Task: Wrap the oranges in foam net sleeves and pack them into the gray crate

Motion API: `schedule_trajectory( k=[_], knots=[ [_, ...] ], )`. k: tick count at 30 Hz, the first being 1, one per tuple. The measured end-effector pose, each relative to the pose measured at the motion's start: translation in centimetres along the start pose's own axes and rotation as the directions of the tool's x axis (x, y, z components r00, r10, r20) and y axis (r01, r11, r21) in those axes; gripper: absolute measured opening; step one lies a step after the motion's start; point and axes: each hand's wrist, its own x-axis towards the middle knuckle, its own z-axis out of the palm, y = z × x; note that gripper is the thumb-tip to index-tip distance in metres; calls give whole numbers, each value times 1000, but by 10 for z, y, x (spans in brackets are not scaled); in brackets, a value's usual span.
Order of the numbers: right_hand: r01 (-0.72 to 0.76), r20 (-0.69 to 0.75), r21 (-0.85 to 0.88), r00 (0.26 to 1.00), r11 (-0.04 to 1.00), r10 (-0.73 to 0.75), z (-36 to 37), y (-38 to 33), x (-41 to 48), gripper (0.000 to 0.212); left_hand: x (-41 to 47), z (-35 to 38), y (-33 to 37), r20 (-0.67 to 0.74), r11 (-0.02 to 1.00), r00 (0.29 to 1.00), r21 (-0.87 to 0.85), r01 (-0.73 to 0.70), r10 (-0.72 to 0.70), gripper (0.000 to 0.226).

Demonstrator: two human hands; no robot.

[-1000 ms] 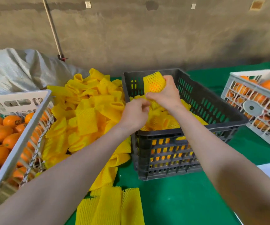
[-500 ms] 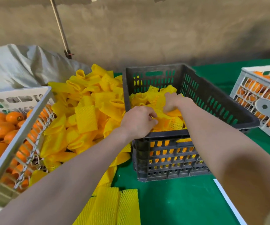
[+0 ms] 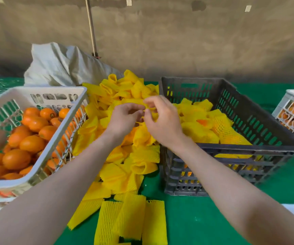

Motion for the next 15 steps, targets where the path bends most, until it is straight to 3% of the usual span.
schedule_trajectory(
  k=[2,4,6,8,11,13,15],
  knots=[
    [-68,150,85,987,994,55,28,-16,-23,24,-4,-23,-10,-59,997,998,68,40,-36,19],
    [-199,400,52,902,979,162,59,-18,-46,34,-11,-45,-21,-100,989,990,105,107,-97,21],
    [-201,636,-147,731,969,248,90,-11,-68,40,-18,-64,-33,-123,980,979,96,174,-162,19],
    [-90,798,-287,528,954,290,116,-6,-87,57,-26,-79,-43,-127,971,969,88,223,-212,18],
    [7,868,-401,322,916,378,140,1,-108,76,-34,-92,-54,-119,967,964,70,246,-237,14],
    [50,855,-458,298,887,425,149,5,-113,58,-39,-101,-61,-106,966,965,72,250,-242,14],
    [-3,806,-490,378,872,455,150,5,-108,37,-42,-109,-66,-85,961,962,79,265,-258,17]
  ],
)
